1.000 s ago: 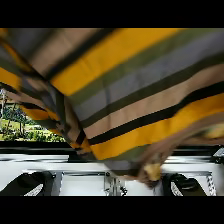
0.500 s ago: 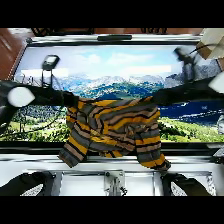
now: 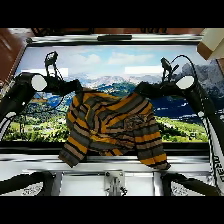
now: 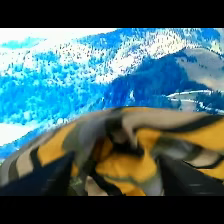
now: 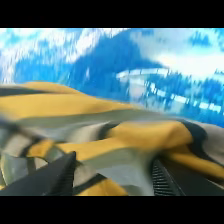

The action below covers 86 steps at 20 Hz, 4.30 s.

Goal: Fold the shirts.

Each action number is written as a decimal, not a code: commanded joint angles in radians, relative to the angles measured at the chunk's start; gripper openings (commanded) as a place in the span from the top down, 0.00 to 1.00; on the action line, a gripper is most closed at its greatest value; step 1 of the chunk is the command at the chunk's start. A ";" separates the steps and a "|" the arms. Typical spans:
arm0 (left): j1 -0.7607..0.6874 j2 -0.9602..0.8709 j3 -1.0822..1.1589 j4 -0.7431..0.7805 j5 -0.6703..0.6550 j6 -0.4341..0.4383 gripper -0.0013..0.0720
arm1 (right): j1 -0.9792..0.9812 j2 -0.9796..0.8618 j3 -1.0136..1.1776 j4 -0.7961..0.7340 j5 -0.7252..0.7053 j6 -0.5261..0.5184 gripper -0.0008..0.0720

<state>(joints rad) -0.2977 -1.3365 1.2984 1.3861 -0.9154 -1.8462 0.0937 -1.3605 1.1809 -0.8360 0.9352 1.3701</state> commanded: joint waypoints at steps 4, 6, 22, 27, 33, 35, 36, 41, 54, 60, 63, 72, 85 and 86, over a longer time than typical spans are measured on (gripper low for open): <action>0.042 -0.008 0.122 -0.045 -0.362 0.031 0.00 | -0.101 0.103 0.094 -0.361 0.265 -0.066 0.21; 0.016 -0.008 0.122 -0.145 -0.452 0.032 0.00 | -0.126 0.144 0.093 -0.564 0.338 -0.055 0.21; -0.533 -0.320 -0.023 -0.491 0.237 -0.205 0.16 | -0.179 0.133 0.003 -0.550 0.223 -0.043 0.21; -0.536 -0.354 -0.023 -0.520 0.277 -0.205 0.17 | -0.179 0.134 0.003 -0.548 0.225 -0.038 0.21; -0.531 -0.365 -0.023 -0.520 0.301 -0.179 0.91 | -0.159 0.083 -0.011 -0.444 0.225 -0.063 0.21; -0.513 -0.362 -0.022 -0.525 0.253 -0.153 0.91 | -0.119 0.030 -0.028 -0.447 0.222 -0.107 0.21; -0.502 -0.359 -0.020 -0.527 0.216 -0.129 0.91 | -0.094 0.004 -0.032 -0.450 0.219 -0.134 0.21; -0.461 -0.342 -0.020 -0.527 0.124 -0.024 0.91 | 0.021 -0.082 -0.033 -0.616 0.163 -0.175 0.21; -0.444 -0.341 -0.009 -0.527 0.099 0.073 0.91 | 0.029 -0.138 -0.034 -0.613 0.131 -0.085 0.91; -0.267 -0.225 0.230 -0.357 -0.234 0.230 0.91 | 0.029 0.293 -0.031 -0.293 0.210 -0.182 0.91; -0.173 -0.078 0.458 -0.222 -0.372 0.230 0.91 | 0.029 0.535 -0.031 -0.139 0.156 -0.158 0.91; -0.056 0.256 0.732 -0.208 -0.529 0.253 0.91 | 0.030 0.664 -0.032 0.311 0.211 -0.018 0.91; -0.056 0.248 -0.112 -0.121 -0.517 0.268 0.91 | 0.474 0.307 -0.032 -0.197 0.239 0.273 0.91; -0.056 0.245 -0.155 -0.121 -0.486 0.268 0.91 | 0.481 0.277 -0.032 -0.187 0.260 0.277 0.91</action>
<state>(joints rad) -0.3550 -1.0885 1.3159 1.2564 -1.5318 -1.5803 0.5156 -0.9974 1.1484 -0.9398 1.1694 1.5795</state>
